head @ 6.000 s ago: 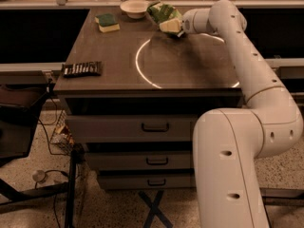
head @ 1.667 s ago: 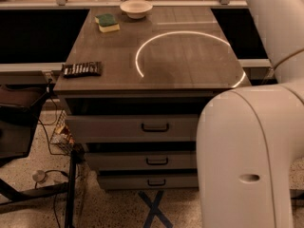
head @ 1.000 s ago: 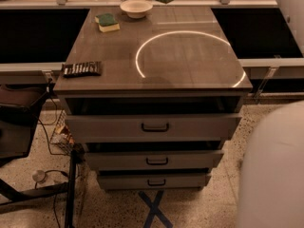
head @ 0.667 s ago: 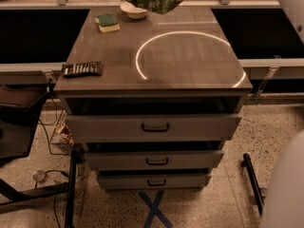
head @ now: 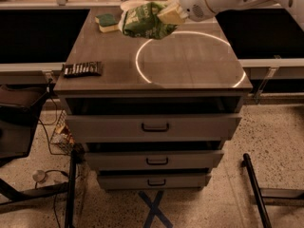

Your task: Move green jalapeno chip bag near rxbar chocolate

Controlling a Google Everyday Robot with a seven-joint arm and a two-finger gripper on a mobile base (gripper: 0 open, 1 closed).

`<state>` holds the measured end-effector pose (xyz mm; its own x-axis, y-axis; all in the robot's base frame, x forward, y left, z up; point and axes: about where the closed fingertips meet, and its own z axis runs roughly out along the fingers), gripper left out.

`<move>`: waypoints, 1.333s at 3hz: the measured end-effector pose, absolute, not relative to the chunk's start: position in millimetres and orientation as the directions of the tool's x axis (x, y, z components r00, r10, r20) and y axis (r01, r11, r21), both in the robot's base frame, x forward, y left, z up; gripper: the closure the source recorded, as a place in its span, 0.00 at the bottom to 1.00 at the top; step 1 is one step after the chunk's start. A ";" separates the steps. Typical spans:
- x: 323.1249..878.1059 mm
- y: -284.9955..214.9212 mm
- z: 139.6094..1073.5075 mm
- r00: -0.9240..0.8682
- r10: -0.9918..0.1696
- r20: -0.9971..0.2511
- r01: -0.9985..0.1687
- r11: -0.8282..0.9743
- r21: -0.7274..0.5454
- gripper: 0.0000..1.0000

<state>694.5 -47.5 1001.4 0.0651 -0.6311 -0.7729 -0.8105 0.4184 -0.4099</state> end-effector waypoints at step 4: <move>672.2 -32.5 974.4 0.120 -0.675 -0.728 -0.869 0.283 -0.405 0.38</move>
Offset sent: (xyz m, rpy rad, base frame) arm -0.0179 0.0073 -0.0210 -0.0609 0.0256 0.0958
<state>672.2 -32.5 974.4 0.1195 -0.6749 -0.7282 -0.8693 0.2832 -0.4051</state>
